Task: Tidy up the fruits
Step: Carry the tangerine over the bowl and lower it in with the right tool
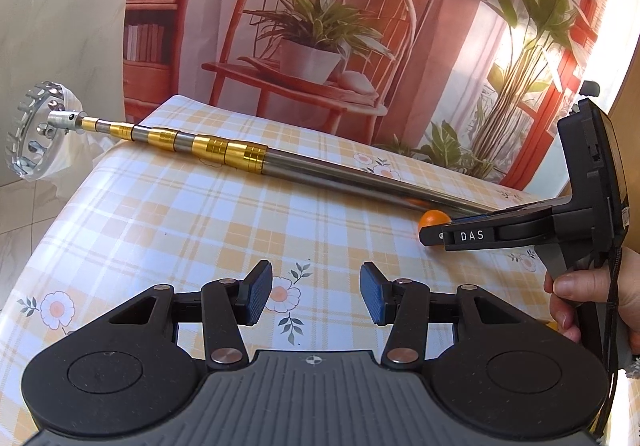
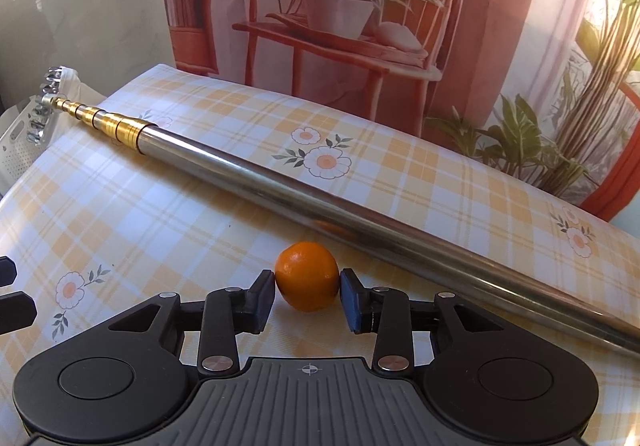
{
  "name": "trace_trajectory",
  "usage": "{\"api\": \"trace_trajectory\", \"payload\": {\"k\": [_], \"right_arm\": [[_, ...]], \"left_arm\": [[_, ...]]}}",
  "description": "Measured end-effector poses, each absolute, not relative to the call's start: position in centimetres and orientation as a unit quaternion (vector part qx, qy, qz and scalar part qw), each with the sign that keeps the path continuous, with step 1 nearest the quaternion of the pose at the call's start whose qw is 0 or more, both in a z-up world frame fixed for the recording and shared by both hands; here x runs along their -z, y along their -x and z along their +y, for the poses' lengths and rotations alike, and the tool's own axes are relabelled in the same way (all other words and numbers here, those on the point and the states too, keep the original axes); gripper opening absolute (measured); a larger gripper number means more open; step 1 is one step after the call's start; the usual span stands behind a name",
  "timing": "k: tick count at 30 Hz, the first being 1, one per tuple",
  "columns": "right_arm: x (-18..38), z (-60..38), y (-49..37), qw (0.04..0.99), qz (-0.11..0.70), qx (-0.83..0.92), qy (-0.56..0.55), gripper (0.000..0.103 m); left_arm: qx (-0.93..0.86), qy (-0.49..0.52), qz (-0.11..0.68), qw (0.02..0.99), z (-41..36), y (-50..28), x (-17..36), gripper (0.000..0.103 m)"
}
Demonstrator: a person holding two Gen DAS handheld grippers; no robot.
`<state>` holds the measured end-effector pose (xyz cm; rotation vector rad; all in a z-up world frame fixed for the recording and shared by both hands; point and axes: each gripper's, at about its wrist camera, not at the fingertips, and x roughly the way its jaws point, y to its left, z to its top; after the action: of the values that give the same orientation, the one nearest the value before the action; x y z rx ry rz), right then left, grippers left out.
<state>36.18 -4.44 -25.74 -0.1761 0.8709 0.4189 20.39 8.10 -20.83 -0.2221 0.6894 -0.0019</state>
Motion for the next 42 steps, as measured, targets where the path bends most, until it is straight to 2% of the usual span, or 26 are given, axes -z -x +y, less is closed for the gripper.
{"api": "trace_trajectory", "payload": {"k": [12, 29, 32, 39, 42], "right_arm": [[25.4, -4.3, -35.8, 0.881, 0.413, -0.219, 0.076, 0.032], [21.4, -10.8, -27.2, 0.891, 0.379, -0.249, -0.006, 0.032], [21.3, -12.3, -25.6, 0.894, 0.374, -0.246, -0.020, 0.032], [21.6, -15.1, -22.3, 0.897, 0.367, -0.242, -0.044, 0.032], [21.8, -15.6, -21.2, 0.900, 0.360, -0.243, -0.045, 0.032]], "left_arm": [[0.005, 0.107, 0.342, 0.933, 7.8, -20.6, 21.0, 0.051], [0.048, 0.072, 0.337, 0.938, 4.1, -17.9, 18.6, 0.052], [0.057, 0.065, 0.334, 0.939, 3.2, -17.2, 18.1, 0.057], [0.075, 0.045, 0.333, 0.939, 1.0, -16.0, 17.3, 0.059], [0.087, 0.044, 0.334, 0.938, 0.3, -15.7, 17.2, 0.069]]}}
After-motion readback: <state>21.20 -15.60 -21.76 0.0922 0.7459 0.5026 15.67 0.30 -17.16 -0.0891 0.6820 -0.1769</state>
